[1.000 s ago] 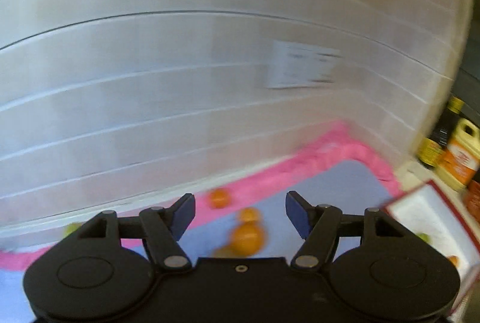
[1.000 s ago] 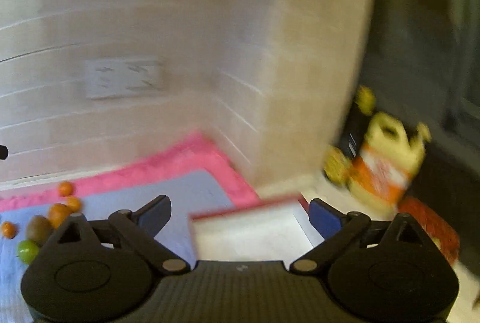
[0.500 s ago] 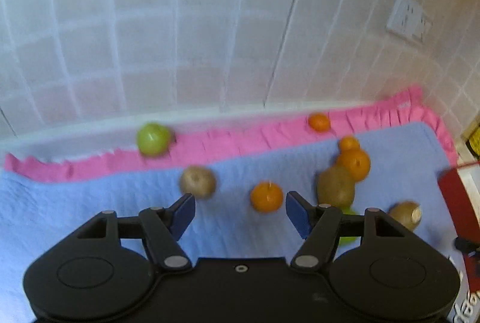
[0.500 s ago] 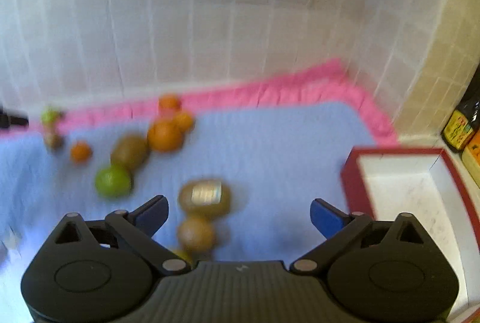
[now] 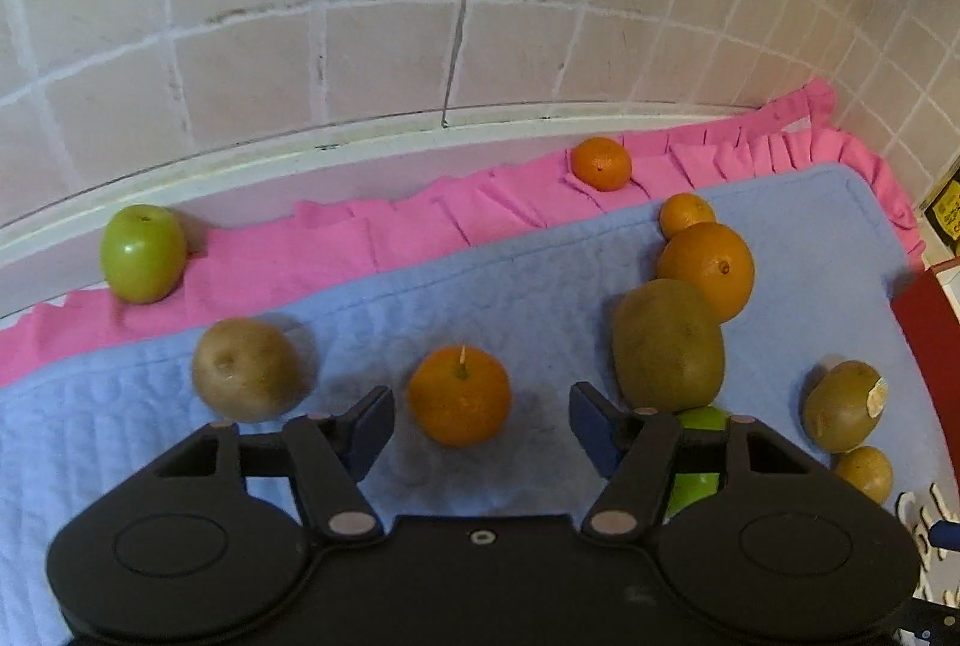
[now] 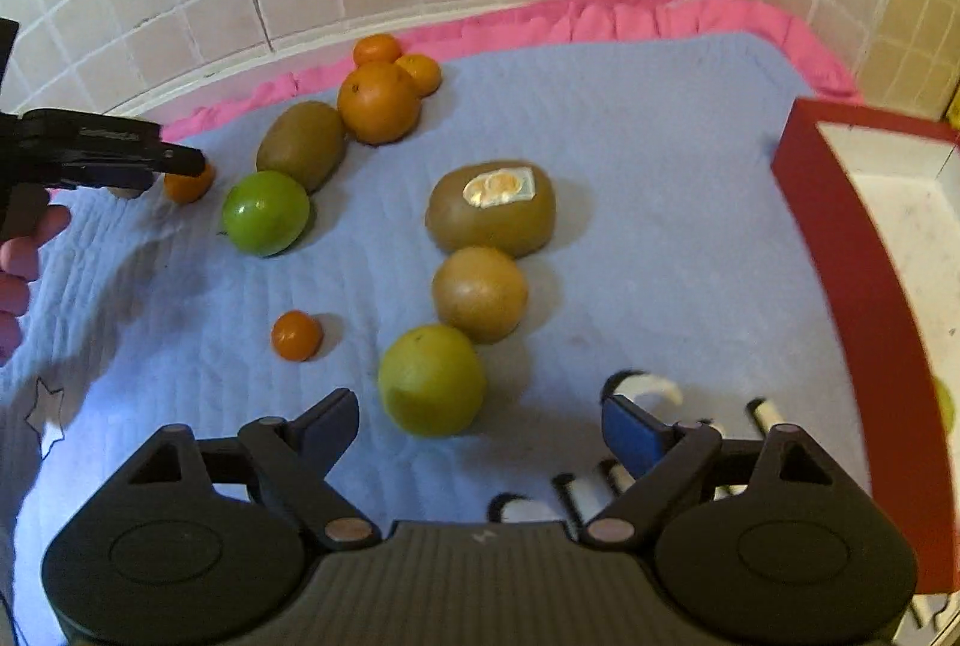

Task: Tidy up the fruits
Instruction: 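Grasp a mandarin with the left tool while the right tool grasps a yellow-green citrus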

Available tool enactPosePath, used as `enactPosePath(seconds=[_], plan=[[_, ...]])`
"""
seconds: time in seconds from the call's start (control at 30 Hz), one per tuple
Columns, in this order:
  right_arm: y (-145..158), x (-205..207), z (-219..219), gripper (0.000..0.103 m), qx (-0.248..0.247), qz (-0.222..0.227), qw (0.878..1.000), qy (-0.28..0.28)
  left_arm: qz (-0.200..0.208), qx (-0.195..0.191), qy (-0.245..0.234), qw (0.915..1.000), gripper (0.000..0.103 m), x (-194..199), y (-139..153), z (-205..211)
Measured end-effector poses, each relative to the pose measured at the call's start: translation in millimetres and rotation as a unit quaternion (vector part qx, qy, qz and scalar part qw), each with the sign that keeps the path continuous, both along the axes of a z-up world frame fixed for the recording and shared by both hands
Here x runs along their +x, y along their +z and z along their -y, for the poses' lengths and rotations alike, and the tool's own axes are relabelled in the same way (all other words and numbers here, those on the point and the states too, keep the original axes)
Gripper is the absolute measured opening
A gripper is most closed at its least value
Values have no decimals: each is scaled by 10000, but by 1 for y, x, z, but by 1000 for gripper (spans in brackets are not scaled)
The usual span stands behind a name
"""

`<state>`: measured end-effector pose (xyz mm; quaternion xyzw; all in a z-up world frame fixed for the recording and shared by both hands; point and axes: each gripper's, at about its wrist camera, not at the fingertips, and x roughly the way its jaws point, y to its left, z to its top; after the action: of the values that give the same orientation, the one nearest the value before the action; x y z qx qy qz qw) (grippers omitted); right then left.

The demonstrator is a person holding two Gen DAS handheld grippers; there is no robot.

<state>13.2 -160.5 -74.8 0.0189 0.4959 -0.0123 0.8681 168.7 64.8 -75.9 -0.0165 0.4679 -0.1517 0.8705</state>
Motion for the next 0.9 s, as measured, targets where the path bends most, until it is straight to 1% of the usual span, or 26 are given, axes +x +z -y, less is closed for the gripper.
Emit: enactPosePath(seconds=[0.03,0.07,0.1,0.13,0.2,0.23,0.27,0.33,0.37,0.4,0.43,0.5,0.57,0.77,0.9], plan=[[-2,2,-1,83,43,-14,10000,14,-7,17,-3,10000,74,0,-1,0],[-2,3,-3,78,76,-6,10000,45,-14,24,-14,10000,74,1,-3,0],[-3,4,-5,75,101,11,9999,74,-23,21,-25,10000,73,2,-5,0],[-4,7,-7,74,113,21,9999,93,-37,12,-18,10000,71,3,-6,0],[-7,14,-10,73,107,-7,9999,99,-72,-22,-2,10000,71,4,-10,-1],[-10,18,-11,73,76,-28,9999,91,-86,-25,8,10000,68,4,-11,-2],[-12,21,-13,71,44,-31,9999,92,-92,-17,16,10000,64,5,-12,-2],[-14,26,-13,69,34,-41,10000,82,-87,2,33,10000,62,5,-14,-3],[-16,28,-13,66,57,-49,9999,75,-85,3,45,10000,60,6,-14,-3],[-16,30,-12,60,91,-51,9999,62,-75,0,43,10000,60,6,-14,-4],[-17,31,-12,58,115,-53,9999,53,-63,8,31,10000,60,6,-14,-3],[-17,31,-11,52,117,-35,9999,34,-43,105,32,9999,55,6,-14,-1],[-18,32,-10,48,100,-28,9999,39,-9,205,27,9998,49,6,-14,1],[-17,28,-6,47,205,68,9998,52,75,198,138,9997,47,3,-8,0],[-10,20,1,47,418,163,9990,12,234,62,89,9997,47,-8,10,2]])
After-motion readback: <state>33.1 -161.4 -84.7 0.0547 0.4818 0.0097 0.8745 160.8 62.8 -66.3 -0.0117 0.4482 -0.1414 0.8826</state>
